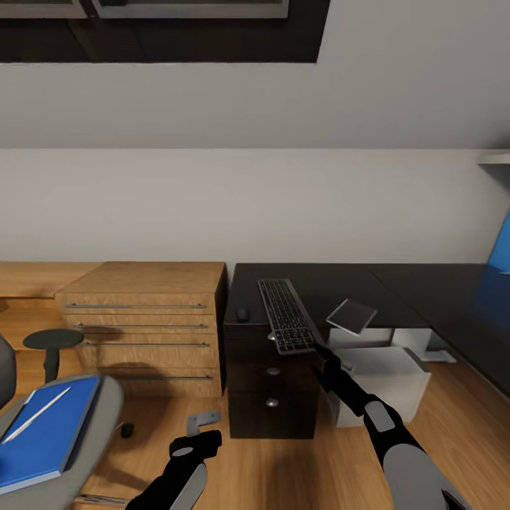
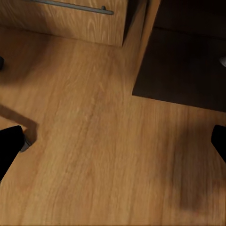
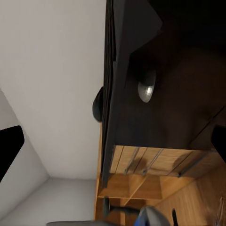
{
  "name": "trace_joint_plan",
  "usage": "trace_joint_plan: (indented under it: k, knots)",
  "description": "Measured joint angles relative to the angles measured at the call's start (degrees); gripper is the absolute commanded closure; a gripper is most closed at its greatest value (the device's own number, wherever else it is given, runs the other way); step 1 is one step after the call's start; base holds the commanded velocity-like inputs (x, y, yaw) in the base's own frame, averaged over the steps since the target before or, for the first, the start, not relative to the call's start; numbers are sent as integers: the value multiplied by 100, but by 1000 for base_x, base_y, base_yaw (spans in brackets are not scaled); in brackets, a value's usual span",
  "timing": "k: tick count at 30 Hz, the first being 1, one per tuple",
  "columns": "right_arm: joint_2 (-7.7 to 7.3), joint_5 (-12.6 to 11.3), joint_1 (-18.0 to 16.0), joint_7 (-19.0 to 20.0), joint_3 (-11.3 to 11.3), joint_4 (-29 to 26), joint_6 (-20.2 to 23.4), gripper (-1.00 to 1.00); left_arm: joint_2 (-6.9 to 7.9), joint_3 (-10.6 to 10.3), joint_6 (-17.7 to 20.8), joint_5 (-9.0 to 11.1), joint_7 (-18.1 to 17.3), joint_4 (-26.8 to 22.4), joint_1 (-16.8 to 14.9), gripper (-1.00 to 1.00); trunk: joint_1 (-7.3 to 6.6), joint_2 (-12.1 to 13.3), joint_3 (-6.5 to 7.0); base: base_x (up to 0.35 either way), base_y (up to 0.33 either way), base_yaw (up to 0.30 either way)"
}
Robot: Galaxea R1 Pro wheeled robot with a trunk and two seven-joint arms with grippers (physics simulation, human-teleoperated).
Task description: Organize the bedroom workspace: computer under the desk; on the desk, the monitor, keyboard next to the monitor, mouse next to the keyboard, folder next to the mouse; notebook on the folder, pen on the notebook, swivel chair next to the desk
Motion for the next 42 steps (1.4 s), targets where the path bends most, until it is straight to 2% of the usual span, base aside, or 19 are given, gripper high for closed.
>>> trace_joint_plan:
  k: [11,20,23,42]
  knots:
    - [-3,1,0,-2,0,-9,-3,-100,0,0,-2,10,-1,9,0,-100,1,0,0,96,8,0]
    - [-1,1,0,-6,1,-9,-3,-100,0,9,2,4,5,2,0,-100,2,0,0,10,0,0]
    - [0,2,0,-8,3,-9,-4,-100,0,9,-1,4,7,1,0,-100,68,-119,-54,0,0,0]
    - [0,16,0,-10,8,-9,-3,-100,13,21,-1,12,-1,8,0,-100,68,-120,-54,0,56,0]
